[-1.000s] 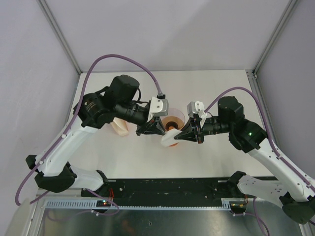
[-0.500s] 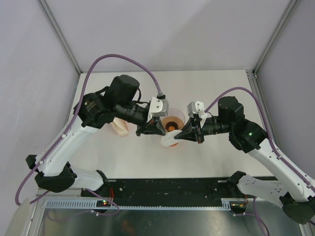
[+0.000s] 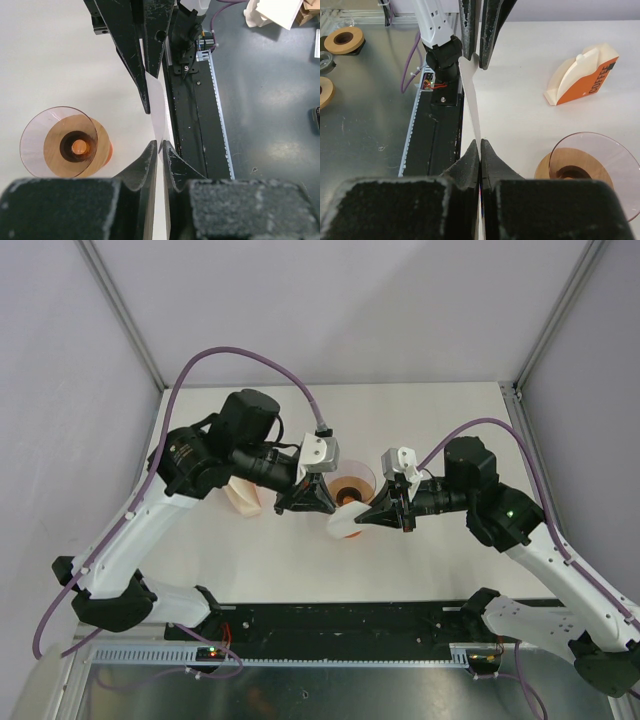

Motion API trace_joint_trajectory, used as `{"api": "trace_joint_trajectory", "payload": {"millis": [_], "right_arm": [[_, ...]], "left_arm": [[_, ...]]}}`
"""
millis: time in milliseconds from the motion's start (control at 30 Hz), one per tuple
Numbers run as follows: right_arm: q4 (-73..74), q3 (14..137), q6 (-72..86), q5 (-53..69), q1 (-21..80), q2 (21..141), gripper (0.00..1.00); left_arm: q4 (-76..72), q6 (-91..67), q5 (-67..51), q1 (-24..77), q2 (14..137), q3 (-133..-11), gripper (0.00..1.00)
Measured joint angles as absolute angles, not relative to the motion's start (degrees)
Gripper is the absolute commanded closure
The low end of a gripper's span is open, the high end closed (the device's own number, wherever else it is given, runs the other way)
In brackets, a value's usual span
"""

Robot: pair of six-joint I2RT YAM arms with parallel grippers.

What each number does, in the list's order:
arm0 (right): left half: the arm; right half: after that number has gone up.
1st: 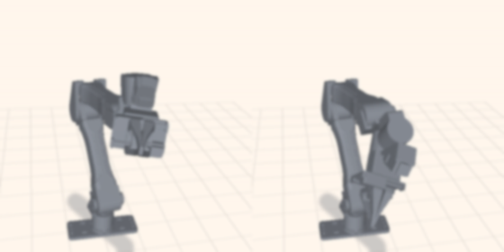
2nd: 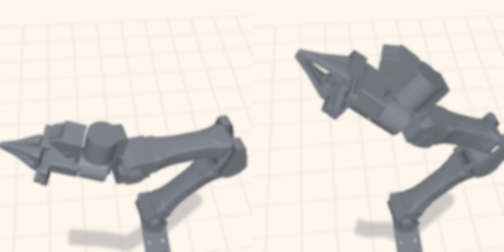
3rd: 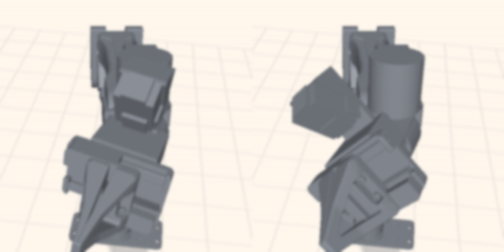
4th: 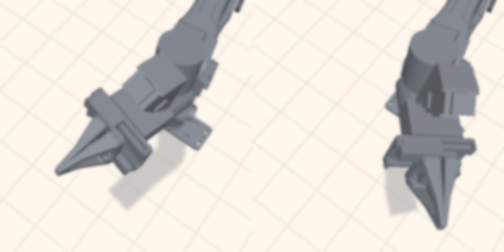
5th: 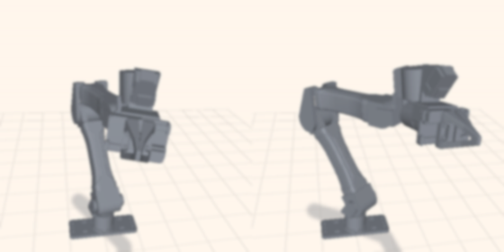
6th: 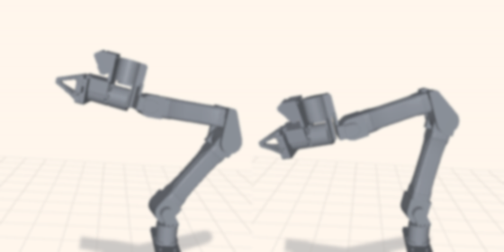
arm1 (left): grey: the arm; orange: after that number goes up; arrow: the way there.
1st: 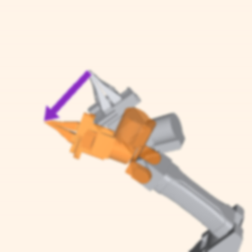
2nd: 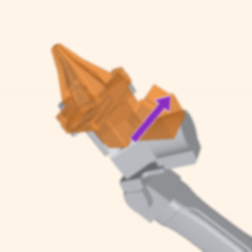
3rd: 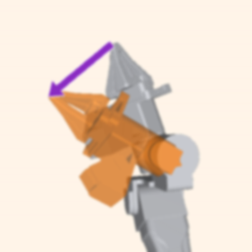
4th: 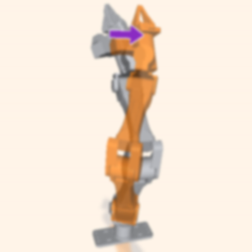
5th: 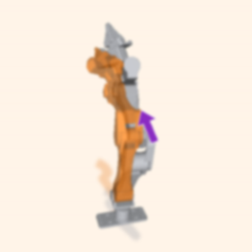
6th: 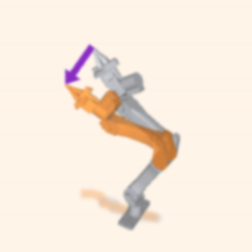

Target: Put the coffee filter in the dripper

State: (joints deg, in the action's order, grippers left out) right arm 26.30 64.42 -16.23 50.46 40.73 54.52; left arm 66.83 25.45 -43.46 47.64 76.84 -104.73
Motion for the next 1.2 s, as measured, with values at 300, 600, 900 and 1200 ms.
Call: {"api": "trace_joint_trajectory", "payload": {"millis": [300, 600, 900, 1200], "right_arm": [[26.33, 64.42, -16.36, 50.46, 40.73, 54.39, 1.00], [26.33, 64.42, -16.23, 50.37, 40.73, 54.39, 1.00], [25.23, 64.42, -13.23, 48.29, 40.73, 54.39, 1.00], [24.10, 64.42, -11.03, 47.40, 40.73, 54.41, 1.00]], "left_arm": [[66.83, 25.45, -45.19, 47.59, 76.84, -104.73, 0.85], [66.83, 25.39, -45.15, 47.62, 76.84, -104.73, 0.82], [66.06, 22.87, -39.72, 49.54, 76.84, -104.73, 0.78], [64.42, 20.38, -37.65, 49.60, 76.84, -104.73, 0.72]]}}
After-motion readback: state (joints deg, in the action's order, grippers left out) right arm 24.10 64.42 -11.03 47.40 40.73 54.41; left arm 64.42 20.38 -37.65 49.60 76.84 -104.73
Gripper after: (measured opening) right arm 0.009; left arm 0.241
